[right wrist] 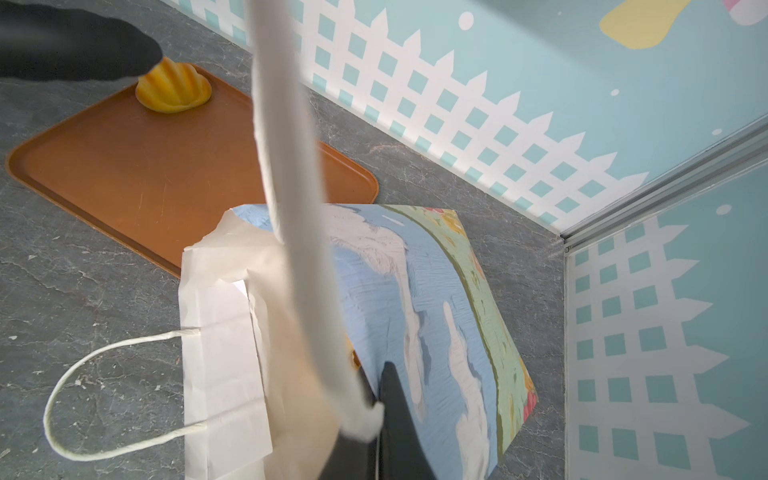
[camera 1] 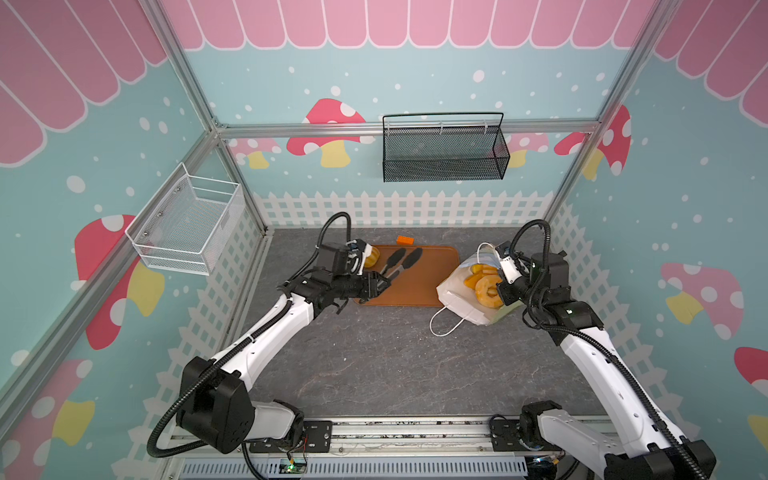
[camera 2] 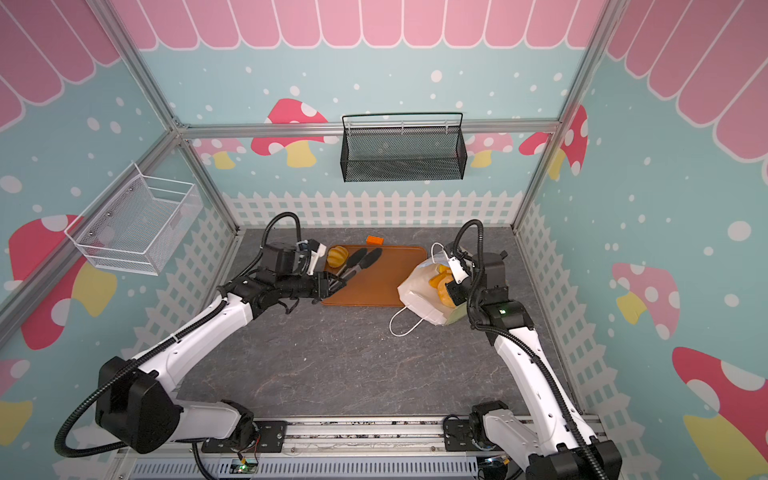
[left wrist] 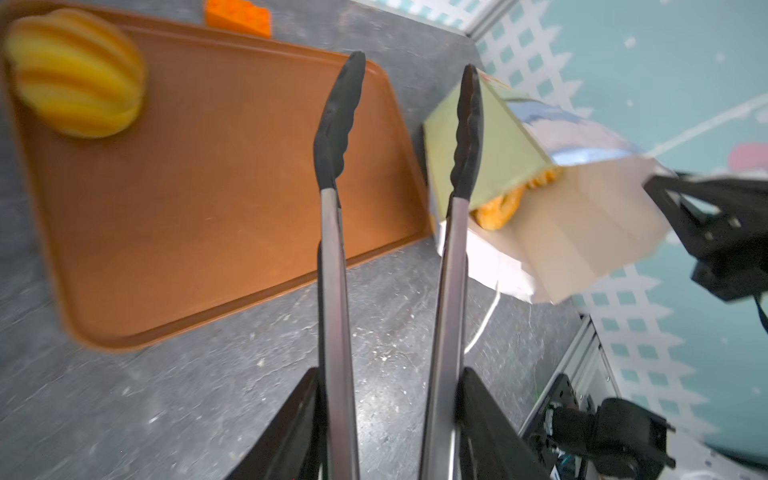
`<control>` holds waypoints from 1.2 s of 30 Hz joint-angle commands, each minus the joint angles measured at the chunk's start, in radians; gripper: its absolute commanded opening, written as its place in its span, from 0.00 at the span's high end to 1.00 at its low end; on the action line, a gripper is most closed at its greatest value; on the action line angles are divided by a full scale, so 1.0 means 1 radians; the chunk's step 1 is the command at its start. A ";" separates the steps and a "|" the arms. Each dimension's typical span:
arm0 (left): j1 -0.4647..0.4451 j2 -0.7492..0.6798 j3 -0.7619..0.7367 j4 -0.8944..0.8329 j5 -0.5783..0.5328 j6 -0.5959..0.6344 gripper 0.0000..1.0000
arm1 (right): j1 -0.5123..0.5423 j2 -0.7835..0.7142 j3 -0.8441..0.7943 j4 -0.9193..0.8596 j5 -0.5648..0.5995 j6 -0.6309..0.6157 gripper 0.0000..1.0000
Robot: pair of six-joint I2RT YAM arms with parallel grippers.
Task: Take the fake bread out of the paper bag
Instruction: 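Move the tongs back into the bag opening and pinch a ring-shaped bread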
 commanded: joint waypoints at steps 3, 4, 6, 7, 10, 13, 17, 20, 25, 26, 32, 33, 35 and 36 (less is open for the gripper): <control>-0.218 -0.013 0.075 -0.057 -0.164 0.188 0.52 | 0.003 -0.017 0.028 0.001 -0.030 -0.009 1.00; -0.261 -0.003 0.084 -0.057 -0.186 0.207 0.52 | 0.002 -0.018 0.028 0.001 -0.030 -0.007 1.00; -0.331 0.020 0.098 -0.055 -0.227 0.241 0.53 | 0.002 -0.020 0.028 0.001 -0.030 -0.004 1.00; -0.362 0.037 0.106 -0.055 -0.254 0.253 0.53 | 0.002 -0.022 0.026 0.000 -0.031 -0.004 1.00; -0.415 0.104 0.130 -0.055 -0.295 0.252 0.54 | 0.002 -0.032 0.017 0.000 -0.034 -0.006 1.00; -0.429 0.174 0.157 -0.046 -0.314 0.209 0.54 | 0.002 -0.046 0.006 -0.002 -0.035 -0.013 1.00; -0.428 0.264 0.212 -0.024 -0.290 0.160 0.54 | 0.002 -0.066 -0.010 -0.002 -0.060 -0.031 1.00; -0.424 0.326 0.263 -0.015 -0.288 0.123 0.54 | 0.002 -0.074 -0.015 -0.005 -0.086 -0.044 1.00; -0.411 0.398 0.319 -0.002 -0.285 0.068 0.53 | 0.002 -0.064 -0.020 -0.011 -0.070 -0.052 1.00; -0.408 0.406 0.323 0.002 -0.266 0.063 0.52 | 0.003 -0.063 -0.021 -0.012 -0.070 -0.052 1.00; -0.396 0.438 0.329 0.003 -0.183 0.060 0.51 | 0.002 -0.060 -0.037 -0.004 -0.073 -0.051 1.00; -0.397 0.444 0.328 0.003 -0.170 0.059 0.51 | 0.003 -0.058 -0.038 -0.002 -0.073 -0.050 1.00; -0.396 0.453 0.329 0.004 -0.150 0.057 0.51 | 0.002 -0.054 -0.038 0.000 -0.074 -0.049 1.00; -0.396 0.459 0.329 0.004 -0.141 0.054 0.51 | 0.003 -0.053 -0.040 0.002 -0.071 -0.048 1.00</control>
